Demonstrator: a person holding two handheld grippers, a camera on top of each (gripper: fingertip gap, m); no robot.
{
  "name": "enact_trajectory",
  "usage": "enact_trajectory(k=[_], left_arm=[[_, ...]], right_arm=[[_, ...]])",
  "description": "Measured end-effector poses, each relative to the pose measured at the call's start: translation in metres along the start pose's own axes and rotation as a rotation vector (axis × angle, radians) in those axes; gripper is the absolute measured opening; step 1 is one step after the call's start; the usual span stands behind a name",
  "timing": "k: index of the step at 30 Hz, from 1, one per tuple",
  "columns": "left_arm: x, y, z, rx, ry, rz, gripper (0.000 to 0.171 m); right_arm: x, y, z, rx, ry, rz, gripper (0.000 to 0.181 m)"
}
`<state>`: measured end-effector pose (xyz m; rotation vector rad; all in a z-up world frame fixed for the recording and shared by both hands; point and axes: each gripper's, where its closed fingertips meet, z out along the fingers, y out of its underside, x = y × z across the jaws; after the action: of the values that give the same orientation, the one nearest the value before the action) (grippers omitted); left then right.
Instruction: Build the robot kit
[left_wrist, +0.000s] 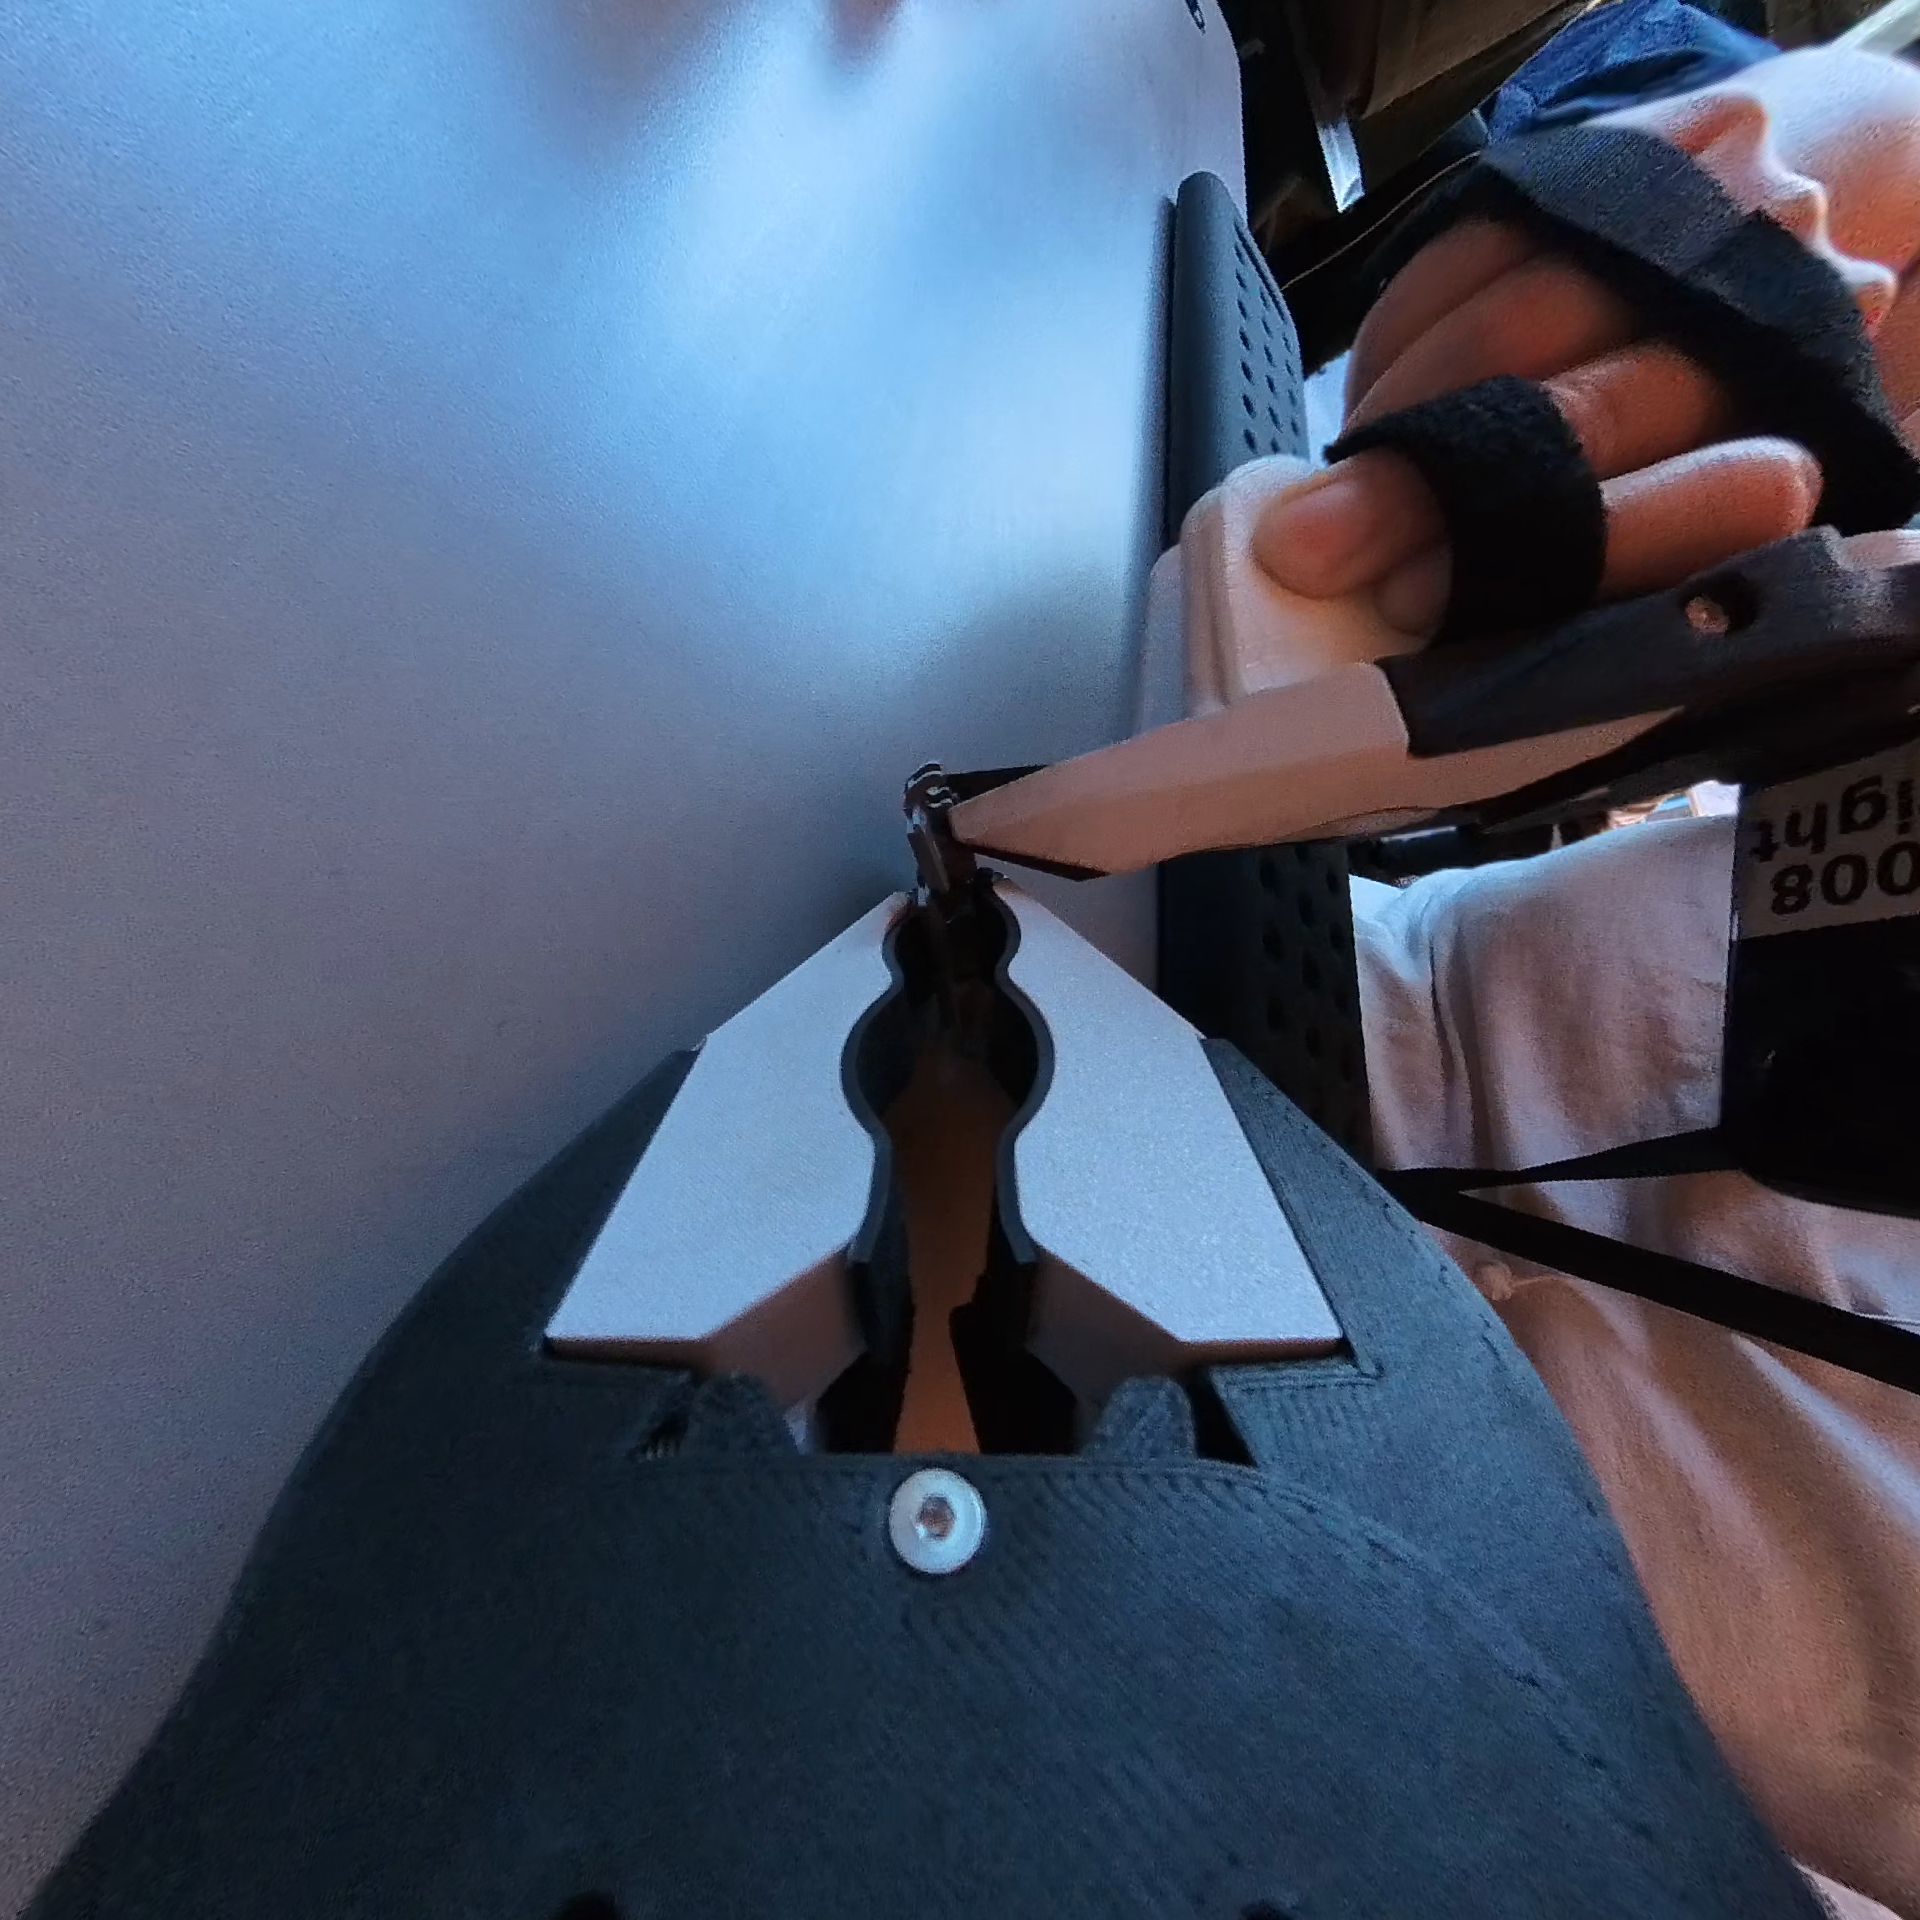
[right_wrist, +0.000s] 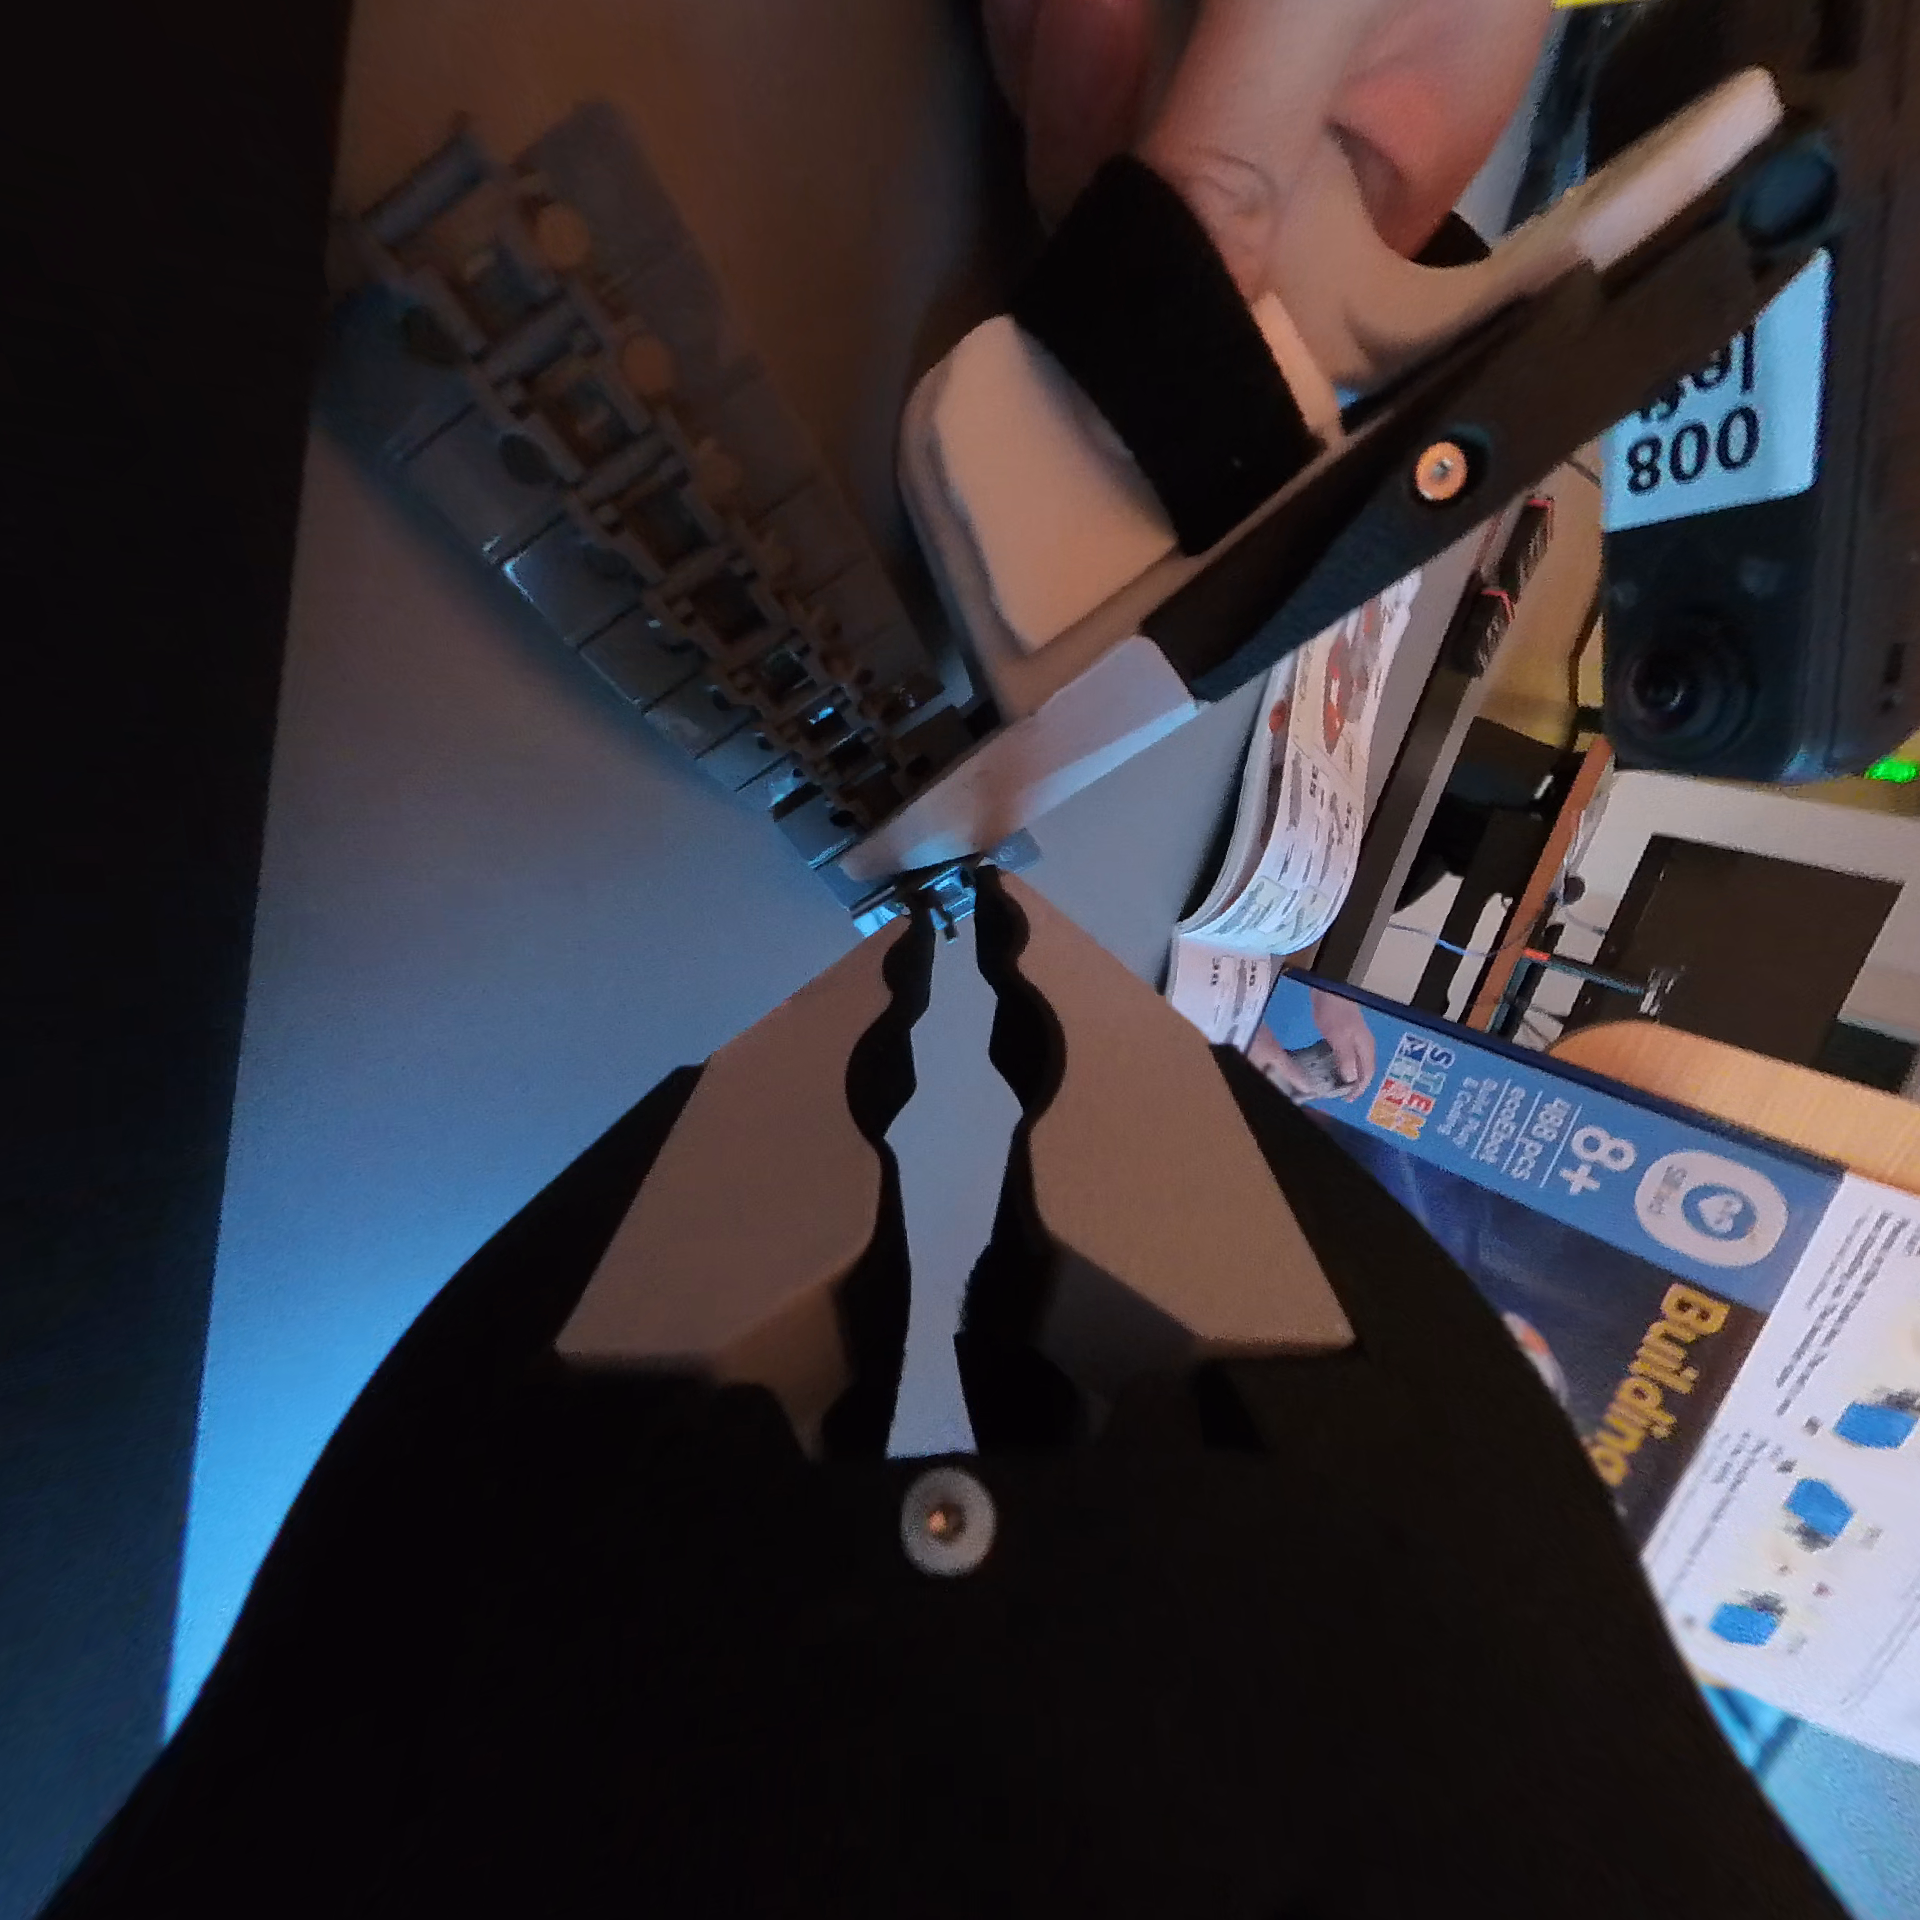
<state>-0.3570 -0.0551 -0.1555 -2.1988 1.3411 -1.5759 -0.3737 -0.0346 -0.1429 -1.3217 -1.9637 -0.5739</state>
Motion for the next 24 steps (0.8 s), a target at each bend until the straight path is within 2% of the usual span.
enact_trajectory(k=[6, 10, 17, 19, 24], left_arm=[[0.001, 0.000, 0.000, 0.002, 0.007, -0.013, 0.005], [0.004, -0.007, -0.004, 0.051, 0.085, -0.097, 0.006], [0.005, -0.010, -0.005, 0.077, 0.107, -0.111, 0.007], [0.009, -0.012, -0.006, 0.085, 0.128, -0.105, 0.015], [0.005, -0.013, -0.005, 0.095, 0.094, -0.099, 0.009]], right_arm=[[0.000, 0.001, -0.002, 0.006, 0.050, 0.042, 0.005], [0.007, 0.004, -0.002, -0.012, 0.080, 0.029, 0.006], [0.011, 0.007, -0.005, -0.079, 0.157, -0.107, 0.007], [0.012, 0.007, -0.005, -0.107, 0.182, -0.162, 0.007], [0.013, 0.007, -0.006, -0.120, 0.224, -0.221, 0.007]])
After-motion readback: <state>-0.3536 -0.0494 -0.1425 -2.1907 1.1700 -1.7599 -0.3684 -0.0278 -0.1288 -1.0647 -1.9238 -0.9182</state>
